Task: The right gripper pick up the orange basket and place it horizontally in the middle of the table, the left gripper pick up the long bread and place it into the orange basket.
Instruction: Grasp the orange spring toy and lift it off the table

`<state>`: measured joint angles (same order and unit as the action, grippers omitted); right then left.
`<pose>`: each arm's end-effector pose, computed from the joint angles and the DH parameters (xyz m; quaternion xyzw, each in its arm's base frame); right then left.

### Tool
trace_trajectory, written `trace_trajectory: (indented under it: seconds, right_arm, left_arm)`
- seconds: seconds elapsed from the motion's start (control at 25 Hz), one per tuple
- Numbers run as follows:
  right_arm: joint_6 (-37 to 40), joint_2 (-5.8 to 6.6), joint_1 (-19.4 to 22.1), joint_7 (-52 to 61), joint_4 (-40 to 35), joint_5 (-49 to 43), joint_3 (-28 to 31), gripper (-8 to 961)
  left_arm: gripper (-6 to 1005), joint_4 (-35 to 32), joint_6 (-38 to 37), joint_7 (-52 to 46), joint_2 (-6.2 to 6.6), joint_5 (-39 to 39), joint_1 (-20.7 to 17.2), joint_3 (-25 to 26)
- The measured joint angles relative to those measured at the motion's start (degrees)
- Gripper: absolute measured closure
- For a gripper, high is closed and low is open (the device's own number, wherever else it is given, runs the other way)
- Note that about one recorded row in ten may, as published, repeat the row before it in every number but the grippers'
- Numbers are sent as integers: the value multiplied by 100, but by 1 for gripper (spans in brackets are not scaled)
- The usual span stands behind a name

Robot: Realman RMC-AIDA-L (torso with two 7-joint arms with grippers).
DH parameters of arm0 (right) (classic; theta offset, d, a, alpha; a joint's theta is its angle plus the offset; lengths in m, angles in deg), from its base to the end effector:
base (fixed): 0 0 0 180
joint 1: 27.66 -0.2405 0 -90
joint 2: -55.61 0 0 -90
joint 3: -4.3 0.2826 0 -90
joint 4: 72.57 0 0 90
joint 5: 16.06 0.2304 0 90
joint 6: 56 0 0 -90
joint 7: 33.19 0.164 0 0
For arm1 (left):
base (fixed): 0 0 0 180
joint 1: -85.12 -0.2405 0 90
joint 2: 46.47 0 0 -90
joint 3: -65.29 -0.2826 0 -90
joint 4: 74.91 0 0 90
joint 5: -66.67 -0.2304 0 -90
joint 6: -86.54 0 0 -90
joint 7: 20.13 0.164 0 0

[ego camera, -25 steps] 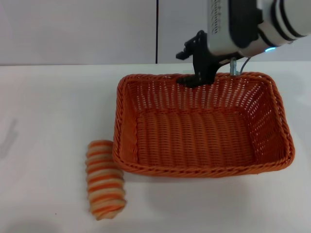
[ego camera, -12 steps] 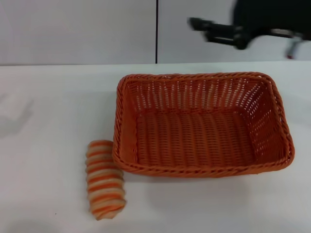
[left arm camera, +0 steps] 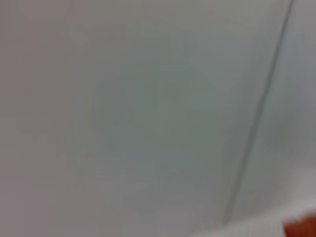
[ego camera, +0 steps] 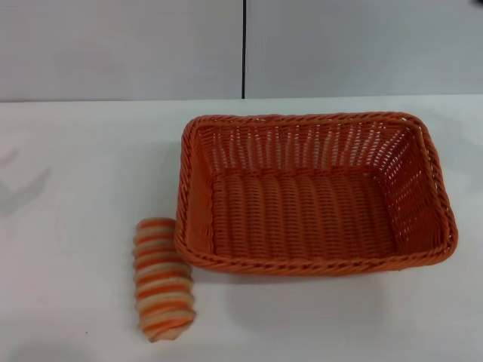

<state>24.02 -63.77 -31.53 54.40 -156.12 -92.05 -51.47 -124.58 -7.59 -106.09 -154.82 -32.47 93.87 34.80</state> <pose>0.2252 0.3204 0.1220 -0.8580 0.0774 0.3632 0.3549 -0.3983 0.2790 0.1455 -0.8505 -0.2998 -0.2645 0.3418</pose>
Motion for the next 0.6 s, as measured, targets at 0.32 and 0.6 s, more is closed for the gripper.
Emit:
trace_trajectory:
  seconds: [0.32,0.6]
  right_arm:
    - [548,8,184,-292,856,795,954,377]
    - [1026,20,66,-295,1510,1126,1346,377]
  left_arm:
    - [198,-616,-579,-462,176,-1114,81,0]
    - [216,-810,-1357,-211,-192,-2378,438,-156]
